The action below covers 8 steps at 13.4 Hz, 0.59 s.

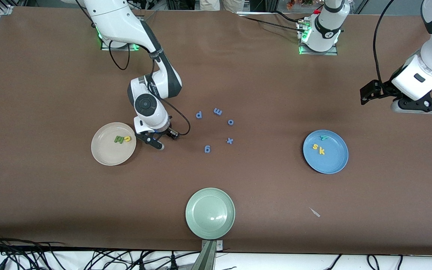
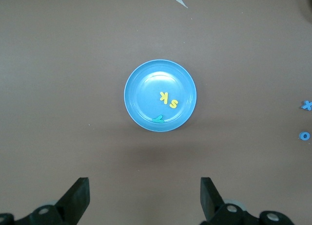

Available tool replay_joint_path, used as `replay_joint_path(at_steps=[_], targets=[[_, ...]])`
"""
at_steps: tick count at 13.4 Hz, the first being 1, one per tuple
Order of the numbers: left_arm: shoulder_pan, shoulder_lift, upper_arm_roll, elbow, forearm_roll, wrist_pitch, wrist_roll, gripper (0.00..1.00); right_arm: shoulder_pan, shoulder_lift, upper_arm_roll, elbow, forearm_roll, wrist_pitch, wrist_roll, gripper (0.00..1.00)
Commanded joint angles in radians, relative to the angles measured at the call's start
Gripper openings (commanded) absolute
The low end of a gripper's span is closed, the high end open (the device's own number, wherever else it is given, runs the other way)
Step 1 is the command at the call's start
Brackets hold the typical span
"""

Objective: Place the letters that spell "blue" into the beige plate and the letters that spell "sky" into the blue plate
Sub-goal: 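Grasp the orange e with the right gripper and move it over the white plate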

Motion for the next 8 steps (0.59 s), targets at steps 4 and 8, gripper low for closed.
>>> replay_joint_path(at_steps=[4, 8], targets=[[0.004, 0.008, -0.003, 0.027, -0.019, -0.027, 0.026, 1.00, 0.019, -0.034, -0.003, -0.060, 0.020, 0.007, 0.012, 0.66], [0.002, 0.010, -0.003, 0.027, -0.018, -0.033, 0.026, 1.00, 0.019, -0.043, -0.002, -0.068, 0.020, 0.005, 0.012, 0.58]])
